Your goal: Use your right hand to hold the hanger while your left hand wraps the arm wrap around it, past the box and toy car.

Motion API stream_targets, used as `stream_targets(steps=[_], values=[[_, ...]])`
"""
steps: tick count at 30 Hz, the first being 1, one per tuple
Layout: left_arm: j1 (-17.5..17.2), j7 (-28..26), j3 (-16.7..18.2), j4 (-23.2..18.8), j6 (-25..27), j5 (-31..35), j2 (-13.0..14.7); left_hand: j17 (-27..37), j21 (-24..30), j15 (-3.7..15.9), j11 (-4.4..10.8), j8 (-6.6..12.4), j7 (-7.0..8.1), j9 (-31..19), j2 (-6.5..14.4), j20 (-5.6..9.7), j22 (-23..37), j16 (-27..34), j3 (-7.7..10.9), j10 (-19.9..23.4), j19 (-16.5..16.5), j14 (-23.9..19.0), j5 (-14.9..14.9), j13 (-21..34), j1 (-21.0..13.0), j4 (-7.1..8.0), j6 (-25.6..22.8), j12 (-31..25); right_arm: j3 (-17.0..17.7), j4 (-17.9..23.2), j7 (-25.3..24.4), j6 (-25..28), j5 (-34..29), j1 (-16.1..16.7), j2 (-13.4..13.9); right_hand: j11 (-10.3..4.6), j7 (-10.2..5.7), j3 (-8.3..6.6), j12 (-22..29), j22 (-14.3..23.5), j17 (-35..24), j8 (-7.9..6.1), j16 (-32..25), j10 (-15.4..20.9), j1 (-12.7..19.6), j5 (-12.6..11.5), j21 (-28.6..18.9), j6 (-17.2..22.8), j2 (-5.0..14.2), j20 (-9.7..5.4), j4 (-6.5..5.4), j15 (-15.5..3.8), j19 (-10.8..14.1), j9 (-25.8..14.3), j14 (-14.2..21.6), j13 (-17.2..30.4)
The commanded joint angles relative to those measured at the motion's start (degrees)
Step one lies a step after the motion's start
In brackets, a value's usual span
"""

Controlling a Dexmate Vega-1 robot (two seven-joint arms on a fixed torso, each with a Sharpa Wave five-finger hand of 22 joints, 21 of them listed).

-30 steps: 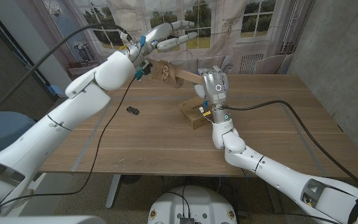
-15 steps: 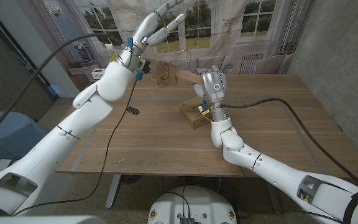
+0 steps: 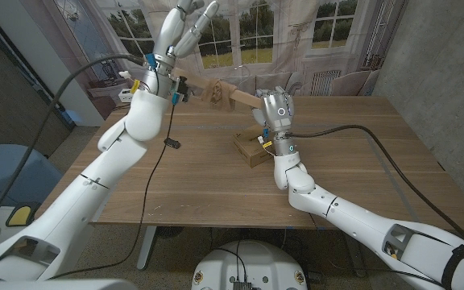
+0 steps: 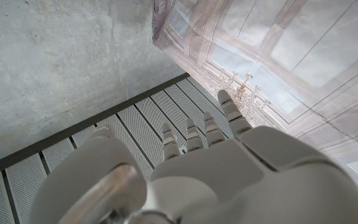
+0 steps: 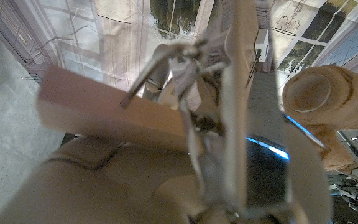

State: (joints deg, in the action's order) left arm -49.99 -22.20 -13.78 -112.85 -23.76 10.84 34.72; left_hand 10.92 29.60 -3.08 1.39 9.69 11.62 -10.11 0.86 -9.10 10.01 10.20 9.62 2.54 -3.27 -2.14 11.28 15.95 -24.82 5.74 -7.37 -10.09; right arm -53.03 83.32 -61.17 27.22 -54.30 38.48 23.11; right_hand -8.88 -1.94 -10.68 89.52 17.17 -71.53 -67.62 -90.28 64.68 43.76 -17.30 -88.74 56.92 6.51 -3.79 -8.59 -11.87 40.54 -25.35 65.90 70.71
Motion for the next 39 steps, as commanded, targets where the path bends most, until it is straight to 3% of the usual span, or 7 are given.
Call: stream_targets(steps=[1, 9, 16, 30, 33, 39], values=[[-2.06, 1.55, 2.37, 3.26, -7.60, -8.49, -2.25, -0.11, -0.56, -0.36, 0.38, -0.08, 0.56, 0.03, -0.29, -0.13, 0.10, 0.31, 0.03, -2.48, -0.45, 0.44, 0.29, -0.74, 0.30, -0.59, 1.86, 0.11, 0.51, 0.49, 1.69, 0.36, 2.11, 0.01, 0.56, -0.14, 0.34, -0.42, 0.17, 0.27, -0.08, -0.41, -0.19, 0.15, -1.68, 0.20, -0.31, -0.03, 2.20, -4.36, -0.18, -0.25, -0.36, -0.03, -0.14, 0.20], [-3.52, 9.31, 3.19, 4.13, -8.52, -21.96, -1.04, -0.17, -0.89, -0.53, -0.31, 0.07, 0.73, 0.07, -0.42, 0.10, 0.10, 0.29, -0.10, -2.44, -0.63, 0.90, 0.31, -1.29, 0.38, -0.79, 2.39, -0.34, 1.90, 2.32, 4.03, 0.44, 4.44, 1.18, 1.69, -0.26, 0.30, -0.38, 0.15, 0.49, -0.09, -0.51, -0.20, -0.01, -1.72, 0.16, -0.38, -0.10, 2.12, -4.40, -0.19, -0.24, -0.48, -0.14, -0.22, 0.20], [-5.58, 11.92, 4.50, 3.80, -7.65, -27.35, -0.61, -0.20, -1.14, -0.80, -0.43, 0.09, 0.59, 0.08, -0.50, 0.12, 0.11, 0.31, -0.19, -2.51, -0.64, 1.11, 0.33, -1.63, 0.46, -0.89, 2.82, -0.49, 2.92, 5.61, 8.54, 2.16, 5.50, 2.49, 3.30, -0.22, 0.50, -0.29, 0.13, 0.49, -0.10, -0.53, -0.22, -0.23, -1.87, 0.08, -0.25, -0.23, 2.04, -4.47, -0.25, -0.25, -0.55, -0.21, -0.33, 0.20], [-8.59, 14.48, 5.59, 4.28, -5.90, -32.29, 0.11, -0.23, -1.58, -1.14, -1.14, 0.17, 0.42, 0.10, -0.55, 0.24, 0.13, 0.35, -0.36, -2.83, -0.81, 1.47, 0.37, -2.28, 0.69, -1.03, 3.43, -0.66, 2.03, 15.72, 30.21, 11.25, 3.50, 2.70, 6.81, 0.13, 0.20, 0.43, 0.02, 1.70, -0.13, -0.51, -0.20, -1.71, -2.53, -0.34, -0.30, -1.41, 1.35, -4.68, -0.49, -0.20, -2.24, -0.97, -1.39, 0.22], [-9.17, 14.92, 5.78, 4.43, -6.11, -33.29, 0.09, -0.23, -1.69, -1.13, -1.16, 0.17, 0.24, 0.10, -0.54, 0.33, 0.14, 0.38, -0.38, -2.89, -0.82, 1.52, 0.39, -2.42, 0.72, -1.07, 3.64, -0.71, 1.21, 17.63, 37.61, 14.20, 2.83, 1.80, 7.21, 0.08, 0.09, 0.78, -0.02, 1.78, -0.14, -0.42, -0.21, -2.13, -2.82, -0.52, -0.12, -1.60, 1.01, -4.68, -0.56, -0.18, -2.74, -1.03, -1.76, 0.23], [-9.91, 15.38, 6.06, 4.71, -6.44, -34.29, -0.01, -0.24, -1.88, -1.39, -1.59, 0.22, 0.17, 0.10, -0.51, 0.52, 0.15, 0.34, -0.41, -3.13, -0.81, 1.78, 0.41, -2.65, 0.76, -1.13, 3.82, -0.71, 0.14, 18.49, 44.97, 16.33, 2.24, 0.46, 7.26, 0.31, 0.02, 1.29, -0.11, 1.81, -0.12, -0.21, -0.14, -3.11, -3.24, -0.91, 0.17, -2.20, 0.67, -4.65, -0.67, -0.15, -3.41, -1.18, -2.57, 0.22]])
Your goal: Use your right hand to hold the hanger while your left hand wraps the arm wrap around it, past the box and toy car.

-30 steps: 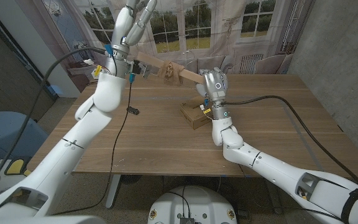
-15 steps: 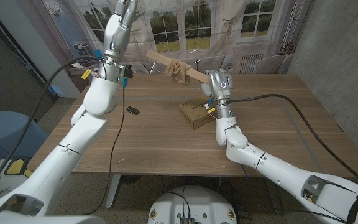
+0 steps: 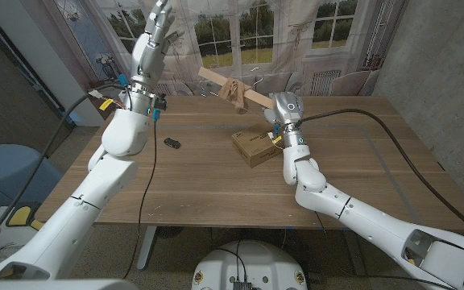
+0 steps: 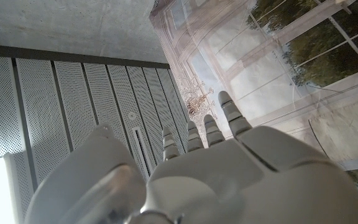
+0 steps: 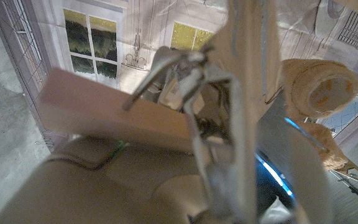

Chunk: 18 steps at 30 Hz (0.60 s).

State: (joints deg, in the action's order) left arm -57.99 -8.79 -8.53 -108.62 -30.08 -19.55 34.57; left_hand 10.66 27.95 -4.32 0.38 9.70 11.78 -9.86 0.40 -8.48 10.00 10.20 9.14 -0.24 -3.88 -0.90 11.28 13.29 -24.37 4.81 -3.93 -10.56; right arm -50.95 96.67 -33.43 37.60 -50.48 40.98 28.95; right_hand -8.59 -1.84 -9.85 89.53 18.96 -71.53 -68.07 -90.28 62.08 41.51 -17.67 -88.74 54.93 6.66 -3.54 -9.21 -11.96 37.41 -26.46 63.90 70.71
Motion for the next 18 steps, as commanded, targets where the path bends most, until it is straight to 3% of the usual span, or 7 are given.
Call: stream_targets(steps=[1, 12, 18], values=[[-1.99, 2.18, 0.84, 0.47, -0.12, -4.07, 0.25, 0.02, -0.26, -0.20, -0.56, 0.22, 0.02, -0.15, -0.05, -0.02, 0.16, 0.35, 0.07, -0.37, -0.21, 0.55, 0.42, -0.03, 0.32, -0.21, 0.42, -0.25, -2.15, 5.12, 17.91, 6.08, -1.74, -2.24, 1.41, 0.08, 0.01, 0.51, -0.09, 0.08, -0.12, 0.29, -0.14, -0.51, -1.02, -0.59, 0.15, -0.30, 0.52, -4.90, -0.06, -0.06, -0.33, -0.05, -0.67, 0.22], [-3.57, 2.07, 1.65, -0.42, 0.81, -4.31, 0.85, 0.00, -0.55, -0.47, -0.98, 0.27, -0.15, -0.14, -0.03, 0.25, 0.17, 0.42, 0.00, -0.59, -0.30, 0.66, 0.46, -0.39, 0.40, -0.32, 0.75, -0.33, -3.62, 4.95, 24.37, 7.58, -2.32, -3.75, 0.93, 0.18, 0.09, 0.83, 0.05, -0.09, -0.11, 0.41, -0.15, -0.60, -1.14, -1.20, 0.28, -0.39, 0.60, -4.80, 0.00, -0.13, -0.25, -0.07, -1.33, 0.18], [-3.87, 2.36, 1.71, -0.51, 0.45, -4.37, 0.84, 0.00, -0.67, -0.49, -1.13, 0.31, -0.30, -0.14, -0.01, 0.25, 0.18, 0.45, -0.03, -0.77, -0.37, 0.70, 0.47, -0.55, 0.43, -0.38, 0.87, -0.34, -5.55, 5.12, 31.70, 9.44, -3.67, -5.95, 1.46, 0.72, 0.33, 1.08, 0.04, 0.04, -0.10, 0.49, -0.18, -0.91, -1.17, -1.60, 0.27, -0.56, 0.55, -4.64, 0.06, -0.15, -0.50, -0.15, -1.58, 0.17]])
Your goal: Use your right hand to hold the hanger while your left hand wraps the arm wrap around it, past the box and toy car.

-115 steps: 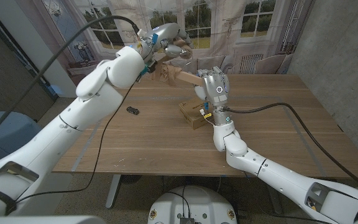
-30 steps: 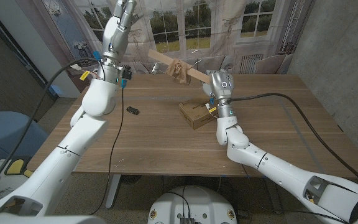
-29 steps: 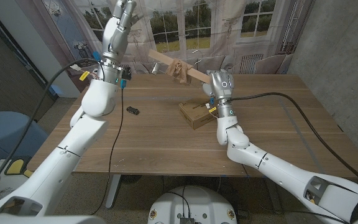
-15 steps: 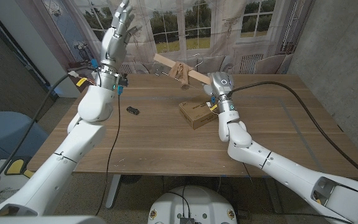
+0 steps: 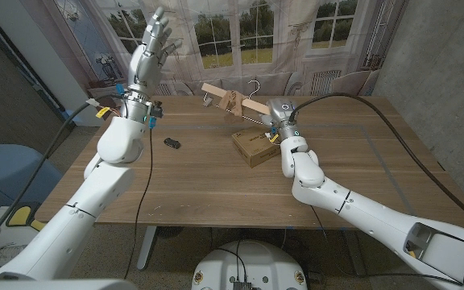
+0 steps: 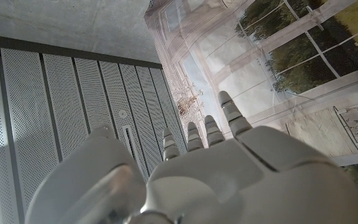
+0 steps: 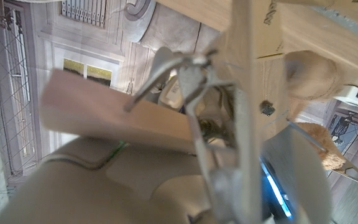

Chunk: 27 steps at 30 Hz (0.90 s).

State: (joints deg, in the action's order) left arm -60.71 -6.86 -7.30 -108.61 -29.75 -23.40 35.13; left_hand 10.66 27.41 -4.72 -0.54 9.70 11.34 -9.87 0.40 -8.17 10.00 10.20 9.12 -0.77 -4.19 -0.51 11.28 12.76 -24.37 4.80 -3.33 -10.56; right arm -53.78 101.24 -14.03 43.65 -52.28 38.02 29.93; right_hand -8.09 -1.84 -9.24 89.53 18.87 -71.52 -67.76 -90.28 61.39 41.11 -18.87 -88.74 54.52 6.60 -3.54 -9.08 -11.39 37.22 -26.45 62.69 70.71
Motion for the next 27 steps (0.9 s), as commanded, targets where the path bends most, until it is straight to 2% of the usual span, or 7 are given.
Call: stream_targets(steps=[1, 12, 16, 21, 25, 26, 27], values=[[-1.24, 0.40, 0.51, -0.61, 0.16, -0.36, 0.32, -0.01, -0.15, -0.07, -0.25, 0.30, 0.11, -0.13, -0.01, -0.05, 0.18, 0.45, -0.01, -0.27, -0.07, 0.32, 0.47, -0.04, 0.44, -0.38, 0.31, -0.35, -3.16, 0.61, 13.66, 3.55, -2.27, -3.44, 0.72, 0.23, 0.30, 0.51, 0.05, 0.06, -0.10, 0.22, -0.18, -0.22, -0.78, -0.46, 0.31, -0.15, 0.59, -4.62, -0.07, -0.71, -0.29, -0.13, -0.42, 0.17], [-1.99, 0.41, 0.62, -1.41, 0.47, -0.15, 0.46, -0.02, -0.35, -0.12, -0.77, 0.36, -0.24, -0.14, 0.05, 0.23, 0.19, 0.50, -0.03, -0.52, -0.26, 0.36, 0.51, -0.32, 0.46, -0.49, 0.50, -0.39, -5.31, 0.06, 24.77, 8.42, -4.30, -5.52, 0.93, 0.60, 0.52, 1.06, 0.02, -0.09, -0.09, 0.47, -0.18, -0.60, -0.90, -1.17, 0.50, -0.36, 0.48, -4.33, -0.04, -0.72, -0.72, -0.04, -0.80, 0.15], [-1.83, 0.51, 0.44, -1.53, 0.54, 0.06, 0.43, -0.03, -0.41, -0.14, -0.96, 0.41, -0.25, -0.14, 0.07, 0.27, 0.20, 0.52, -0.04, -0.55, -0.33, 0.36, 0.52, -0.39, 0.46, -0.53, 0.48, -0.41, -5.66, 0.10, 26.02, 9.28, -4.62, -5.63, 1.14, 0.89, 0.52, 1.34, -0.02, -0.41, -0.07, 0.68, -0.14, -0.92, -0.97, -1.53, 0.68, -0.71, 0.47, -4.22, -0.05, -0.69, -0.86, -0.02, -1.08, 0.13], [-1.73, 0.84, 0.15, -1.86, 1.00, 0.02, 0.66, -0.03, -0.51, -0.21, -1.12, 0.46, -0.49, -0.14, 0.10, 0.34, 0.20, 0.53, -0.05, -0.58, -0.40, 0.39, 0.53, -0.50, 0.46, -0.59, 0.46, -0.46, -6.36, 0.04, 30.42, 11.60, -4.87, -6.70, 1.36, 1.08, 0.60, 1.51, 0.00, -0.69, -0.06, 0.84, -0.12, -0.97, -1.00, -1.73, 0.77, -0.66, 0.47, -4.15, -0.05, -0.70, -0.74, 0.20, -1.23, 0.12], [-2.00, 0.83, 0.27, -2.08, 0.98, 0.02, 0.73, -0.04, -0.60, -0.24, -1.19, 0.53, -0.52, -0.14, 0.13, 0.36, 0.21, 0.55, -0.05, -0.61, -0.43, 0.40, 0.54, -0.60, 0.46, -0.64, 0.37, -0.49, -9.08, -1.45, 37.49, 14.58, -6.77, -9.53, 0.93, 2.24, 0.54, 1.99, -0.52, -1.33, -0.04, 1.54, -0.01, -2.62, -1.10, -2.15, 1.31, -1.34, 0.31, -3.71, -0.02, -0.60, -1.79, 0.77, -1.94, -0.14], [-2.08, 1.08, 0.35, -2.20, 1.11, -0.14, 1.00, -0.04, -0.61, -0.20, -1.20, 0.54, -0.53, -0.14, 0.14, 0.37, 0.21, 0.56, -0.05, -0.62, -0.45, 0.38, 0.54, -0.61, 0.46, -0.64, 0.36, -0.50, -9.77, -1.85, 39.05, 15.05, -7.21, -10.20, 0.85, 2.92, 0.67, 2.23, -1.55, -1.82, -0.02, 1.68, 0.07, -3.10, -1.19, -2.37, 1.58, -1.77, 0.28, -3.48, -0.05, -0.57, -2.12, 0.67, -2.46, -1.36], [-2.13, 1.37, 0.41, -2.28, 1.17, -0.34, 1.23, -0.04, -0.63, -0.19, -1.16, 0.60, -0.58, -0.14, 0.15, 0.39, 0.21, 0.57, -0.05, -0.64, -0.49, 0.36, 0.54, -0.64, 0.46, -0.66, 0.24, -0.51, -9.86, -1.93, 39.45, 15.16, -7.08, -10.31, 0.81, 3.68, 0.53, 2.84, -5.28, -2.70, 0.05, 2.84, 0.21, -3.54, -1.59, -2.91, 1.92, -2.92, 0.58, -2.90, -0.20, -0.58, -2.90, 1.55, -3.68, -5.82]])
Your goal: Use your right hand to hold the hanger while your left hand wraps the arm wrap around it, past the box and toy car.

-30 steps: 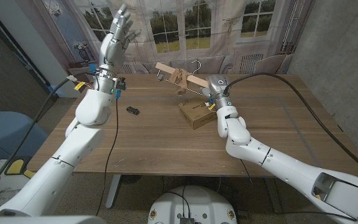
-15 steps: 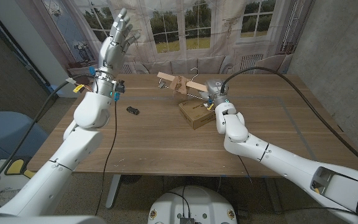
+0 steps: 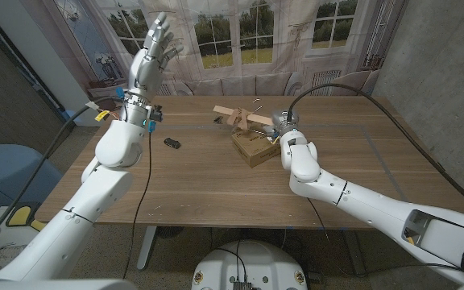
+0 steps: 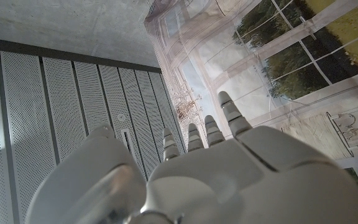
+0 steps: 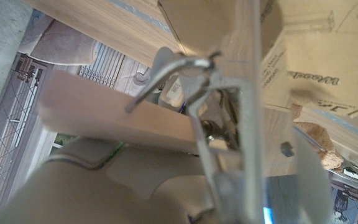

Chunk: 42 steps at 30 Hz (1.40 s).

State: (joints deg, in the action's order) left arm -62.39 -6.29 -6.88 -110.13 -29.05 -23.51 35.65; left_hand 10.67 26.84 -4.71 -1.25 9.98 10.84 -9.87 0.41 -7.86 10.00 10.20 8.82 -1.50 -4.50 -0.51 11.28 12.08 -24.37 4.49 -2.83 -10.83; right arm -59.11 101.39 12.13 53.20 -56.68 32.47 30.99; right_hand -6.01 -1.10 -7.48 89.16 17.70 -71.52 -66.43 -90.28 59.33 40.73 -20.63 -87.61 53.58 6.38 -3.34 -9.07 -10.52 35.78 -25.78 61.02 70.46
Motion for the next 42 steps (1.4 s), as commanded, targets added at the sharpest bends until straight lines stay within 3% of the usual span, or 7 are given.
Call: stream_targets(steps=[1, 3, 8, 11, 15, 29, 42], values=[[-0.49, 0.94, 0.03, -0.81, 0.53, -0.32, 0.85, -0.05, -0.09, -0.21, -0.45, 0.34, -0.05, -0.14, 0.16, 0.13, 0.21, 0.57, 0.26, 0.04, -0.18, 0.39, 0.54, 0.02, 0.46, -0.37, -0.31, -0.23, -4.71, -2.22, 13.65, 5.85, -2.75, -4.90, -0.33, 2.02, -0.04, 2.00, -9.58, -3.90, 0.16, 3.17, 0.41, -1.90, -1.72, -1.91, 1.96, -3.13, 1.17, -3.01, -0.27, -1.48, -2.34, 2.39, -3.42, -10.93], [-0.62, 0.94, 0.15, -0.96, 0.66, -0.17, 1.03, -0.05, -0.13, -0.36, -0.49, 0.35, -0.09, -0.14, 0.18, 0.25, 0.21, 0.52, 0.26, 0.01, -0.23, 0.53, 0.55, -0.03, 0.46, -0.40, -0.31, -0.24, -5.07, -2.50, 12.88, 5.89, -3.27, -4.83, -0.30, 2.68, -0.19, 3.75, -20.32, -7.07, 0.50, 6.36, 1.32, -3.74, -2.43, -3.24, 3.69, -5.24, 2.01, -2.49, -0.18, -1.35, -3.50, 4.96, -7.15, -24.11], [-0.84, 1.03, 0.32, -1.21, 0.65, -0.17, 1.17, -0.05, -0.27, -0.56, -0.72, 0.37, -0.10, -0.14, 0.24, 0.42, 0.22, 0.50, 0.26, -0.12, -0.22, 0.66, 0.56, -0.13, 0.45, -0.46, -0.32, -0.25, -5.94, -3.20, 13.84, 8.37, -4.82, -5.27, -0.89, 2.46, -1.54, 5.52, -26.73, -7.82, 2.68, 11.49, 5.91, -9.99, -2.63, -4.60, 8.78, -9.52, 2.28, -2.61, -0.24, -1.64, -6.42, 8.76, -14.79, -30.11], [-0.97, 0.95, 0.50, -1.34, 0.54, -0.16, 1.14, -0.06, -0.32, -0.60, -0.76, 0.38, -0.12, -0.14, 0.27, 0.54, 0.22, 0.49, 0.27, -0.13, -0.24, 0.73, 0.57, -0.17, 0.45, -0.48, -0.33, -0.27, -5.99, -3.15, 15.77, 9.40, -4.55, -5.83, -0.85, 1.88, -2.60, 7.70, -31.74, -7.72, 23.45, 17.55, 27.33, -12.27, -0.12, -5.79, 15.17, -11.54, 2.06, -2.40, 0.47, -1.64, -7.32, 12.73, -12.92, -38.28], [-1.02, 0.95, 0.66, -1.45, 0.60, -0.07, 1.20, -0.06, -0.43, -0.60, -0.86, 0.39, -0.20, -0.15, 0.32, 0.61, 0.22, 0.49, 0.27, -0.16, -0.27, 0.79, 0.58, -0.26, 0.44, -0.54, -0.33, -0.30, -3.60, -1.80, 14.45, 9.52, -1.45, -4.75, -0.23, 3.15, -4.04, 10.87, -39.53, -7.85, 35.00, 25.30, 43.87, -19.27, 2.02, -6.01, 21.94, -15.84, 1.15, -2.05, 0.47, -1.42, -10.87, 14.52, -19.18, -47.93], [0.06, 1.49, 0.18, -0.75, 0.74, -0.27, 1.11, -0.08, -0.67, -0.55, -1.17, 0.28, -0.26, -0.15, 0.46, 1.06, 0.22, 0.54, 0.32, -0.41, -0.46, 0.81, 0.61, -0.45, 0.33, -0.74, 0.04, -0.32, 1.35, 2.91, 7.05, 7.08, 9.97, -1.96, 3.12, 6.63, -1.66, 26.12, -50.79, -7.90, 44.71, 33.21, 57.57, -30.54, -9.30, -9.17, 30.58, -20.87, -8.60, 1.51, -0.49, 2.54, -13.79, 14.55, -28.25, -55.35], [0.44, 0.67, -0.05, -0.87, 1.45, 0.90, 1.07, -0.10, -0.92, -0.53, -1.04, 0.25, -0.11, -0.15, 0.57, 1.09, 0.23, 0.55, 0.37, -0.33, -0.53, 0.88, 0.63, -0.60, 0.19, -0.94, 0.27, -0.44, 14.08, 6.74, -10.72, -5.63, 27.66, 7.19, 5.30, 8.63, -4.67, 26.58, -65.08, -7.92, 50.73, 47.39, 67.92, -46.76, -22.59, -8.89, 43.30, -39.24, -0.84, 6.59, -0.64, 7.69, -26.04, 14.87, -46.90, -58.71]])
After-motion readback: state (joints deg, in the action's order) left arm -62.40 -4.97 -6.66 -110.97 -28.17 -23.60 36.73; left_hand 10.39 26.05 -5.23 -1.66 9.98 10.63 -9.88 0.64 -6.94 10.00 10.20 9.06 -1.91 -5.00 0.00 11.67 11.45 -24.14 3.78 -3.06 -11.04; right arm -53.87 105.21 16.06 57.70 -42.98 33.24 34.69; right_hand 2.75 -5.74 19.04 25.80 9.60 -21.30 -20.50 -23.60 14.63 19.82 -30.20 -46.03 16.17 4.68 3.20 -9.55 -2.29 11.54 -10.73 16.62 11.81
